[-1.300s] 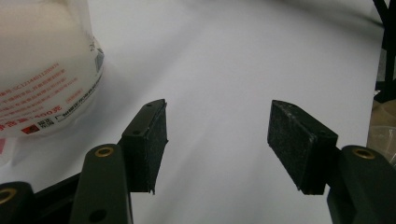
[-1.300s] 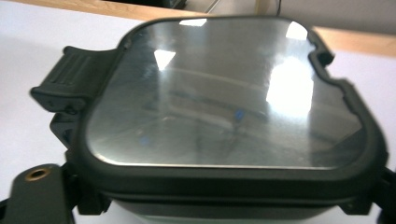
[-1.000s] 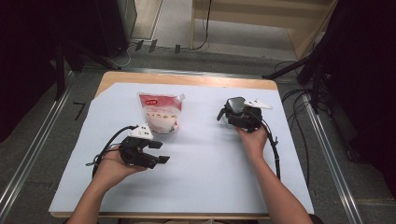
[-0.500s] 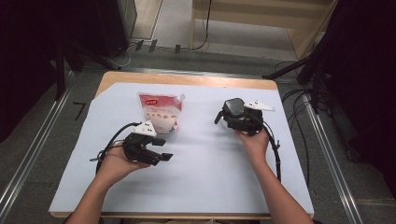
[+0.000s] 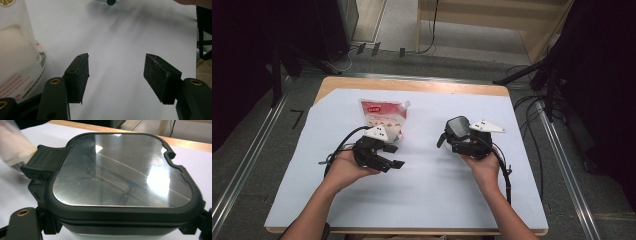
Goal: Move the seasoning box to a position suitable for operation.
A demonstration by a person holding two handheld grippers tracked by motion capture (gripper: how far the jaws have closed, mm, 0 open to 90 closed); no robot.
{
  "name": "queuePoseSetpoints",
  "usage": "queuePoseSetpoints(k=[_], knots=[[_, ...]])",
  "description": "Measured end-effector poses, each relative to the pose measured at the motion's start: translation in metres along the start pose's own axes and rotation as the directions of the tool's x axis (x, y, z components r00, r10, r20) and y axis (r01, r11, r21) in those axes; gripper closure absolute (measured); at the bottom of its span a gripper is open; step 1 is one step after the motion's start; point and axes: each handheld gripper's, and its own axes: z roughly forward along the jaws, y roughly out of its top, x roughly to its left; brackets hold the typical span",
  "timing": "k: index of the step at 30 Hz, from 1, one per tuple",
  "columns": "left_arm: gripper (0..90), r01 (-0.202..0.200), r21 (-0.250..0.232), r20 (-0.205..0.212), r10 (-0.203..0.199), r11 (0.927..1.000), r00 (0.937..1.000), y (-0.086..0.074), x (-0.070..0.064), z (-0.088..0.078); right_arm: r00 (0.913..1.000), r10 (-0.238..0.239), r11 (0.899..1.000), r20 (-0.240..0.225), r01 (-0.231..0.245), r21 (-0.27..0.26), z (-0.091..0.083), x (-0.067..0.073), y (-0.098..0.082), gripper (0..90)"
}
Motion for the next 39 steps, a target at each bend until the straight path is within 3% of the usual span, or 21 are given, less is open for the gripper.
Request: queuePoseSetpoints(k=[6, 11, 18, 27, 39], knots=[[39.3, 0.007, -0.008, 0.003, -0.007, 0.9999, 1.0000, 0.006, 0.003, 0.003, 0.9996, 0.007, 1.000, -0.026, -0.006, 0.023, -0.004, 0.010, -0.007, 15.5], [39.2, -0.001, -0.001, 0.013, 0.001, 1.0000, 0.9999, 0.010, 0.004, 0.007, 0.9985, -0.017, 0.999, -0.053, 0.020, 0.042, -0.006, 0.021, -0.013, 15.5], [39.5, -0.009, 0.005, 0.031, 0.008, 1.0000, 0.9995, 0.014, 0.004, 0.012, 0.9969, -0.029, 0.999, -0.073, 0.031, 0.034, -0.011, 0.035, -0.018, 15.5], [39.8, 0.001, 0.008, 0.034, -0.001, 1.0000, 0.9994, 0.013, 0.005, 0.013, 0.9907, -0.059, 0.996, -0.123, 0.066, 0.058, 0.001, 0.062, -0.027, 15.5], [40.4, -0.008, 0.020, 0.038, 0.007, 0.9998, 0.9992, 0.014, 0.003, 0.016, 0.9892, -0.095, 0.995, -0.111, 0.098, 0.021, 0.004, 0.071, -0.037, 15.5]])
